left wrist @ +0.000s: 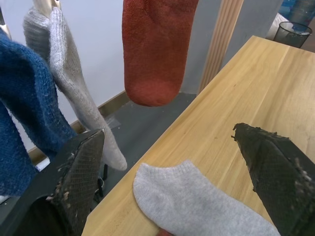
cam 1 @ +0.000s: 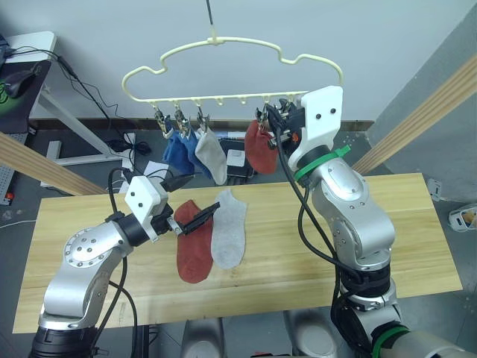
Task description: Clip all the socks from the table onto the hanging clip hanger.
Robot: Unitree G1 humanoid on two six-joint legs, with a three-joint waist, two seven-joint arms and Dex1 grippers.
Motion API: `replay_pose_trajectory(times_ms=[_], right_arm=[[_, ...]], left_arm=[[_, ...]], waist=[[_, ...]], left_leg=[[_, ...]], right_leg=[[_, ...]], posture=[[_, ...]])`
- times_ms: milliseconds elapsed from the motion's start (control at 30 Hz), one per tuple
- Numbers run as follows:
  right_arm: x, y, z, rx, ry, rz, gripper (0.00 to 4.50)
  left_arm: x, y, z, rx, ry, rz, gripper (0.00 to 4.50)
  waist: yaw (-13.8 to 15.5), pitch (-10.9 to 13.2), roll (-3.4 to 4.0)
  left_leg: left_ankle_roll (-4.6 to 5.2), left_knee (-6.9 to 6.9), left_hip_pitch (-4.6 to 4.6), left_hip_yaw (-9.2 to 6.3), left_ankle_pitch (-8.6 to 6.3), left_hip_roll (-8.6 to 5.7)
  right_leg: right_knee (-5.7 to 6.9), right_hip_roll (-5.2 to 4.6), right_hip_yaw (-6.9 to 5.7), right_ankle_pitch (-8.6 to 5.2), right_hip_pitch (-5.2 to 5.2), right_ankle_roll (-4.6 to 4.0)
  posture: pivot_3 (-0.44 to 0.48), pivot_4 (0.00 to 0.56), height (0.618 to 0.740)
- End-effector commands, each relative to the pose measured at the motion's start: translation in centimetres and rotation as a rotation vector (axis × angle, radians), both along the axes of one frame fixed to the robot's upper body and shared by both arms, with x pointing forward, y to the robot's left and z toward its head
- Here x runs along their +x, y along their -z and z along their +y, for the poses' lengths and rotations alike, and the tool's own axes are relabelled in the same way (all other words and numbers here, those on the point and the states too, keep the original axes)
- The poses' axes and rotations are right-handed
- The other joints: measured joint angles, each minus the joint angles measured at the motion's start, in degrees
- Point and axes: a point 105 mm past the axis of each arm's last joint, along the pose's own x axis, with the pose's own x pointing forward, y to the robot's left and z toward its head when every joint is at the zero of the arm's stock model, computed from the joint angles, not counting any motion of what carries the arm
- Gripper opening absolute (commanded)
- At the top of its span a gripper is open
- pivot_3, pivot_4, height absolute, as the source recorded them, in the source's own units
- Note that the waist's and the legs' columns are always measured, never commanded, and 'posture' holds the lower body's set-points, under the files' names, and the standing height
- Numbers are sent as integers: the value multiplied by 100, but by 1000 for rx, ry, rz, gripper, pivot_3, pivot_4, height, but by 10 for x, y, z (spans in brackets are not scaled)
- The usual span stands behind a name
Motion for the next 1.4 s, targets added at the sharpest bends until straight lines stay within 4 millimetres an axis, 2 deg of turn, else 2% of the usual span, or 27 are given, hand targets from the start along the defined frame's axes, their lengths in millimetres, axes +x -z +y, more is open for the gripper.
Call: replay_pose_trajectory(times_ms=[33, 667, 833, 1033, 1200, 1400], right_arm=[[-11, -14, -3, 41, -4, -62, 1266], [-11, -9, -5, 34, 4, -54, 1266], [-11, -12, -5, 43, 3, -65, 234], [-12, -14, -5, 51, 2, -70, 219], [-13, -14, -5, 53, -1, -71, 219], [-12, -14, -5, 52, -1, -70, 219]], left_arm=[[-6, -6, -6, -5, 31, -35, 4500], [-7, -2, -3, -5, 23, -27, 4500], [-8, -1, -3, -6, 19, -23, 4500], [-10, 2, 0, -11, 0, -5, 4500], [-8, 12, 12, 39, -100, 26, 4500], [-6, 41, 48, 13, -395, 150, 4500]], waist=[[0, 0, 0], [-2, 0, 0], [-2, 0, 0], [-4, 0, 0], [-11, 0, 0], [-12, 0, -1]], left_leg=[[0, 0, 0, 0, 0, 0], [0, 1, 0, -1, 0, 0], [1, 1, 0, -1, 0, 0], [1, 1, 0, -1, -1, 1], [4, 2, 0, -1, -2, 1], [9, 1, 0, -4, -5, 3]], right_leg=[[0, 0, 0, 0, 0, 0], [2, 0, -1, 0, 0, -1], [3, 0, -1, 0, 0, -1], [4, 0, -2, 0, 0, -1], [4, -1, 1, 0, 0, -1], [5, -1, -1, 0, -1, -1]], posture=[[-141, 442, 740], [-146, 437, 740], [-147, 441, 740], [-147, 442, 740], [-147, 442, 740], [-145, 444, 740]])
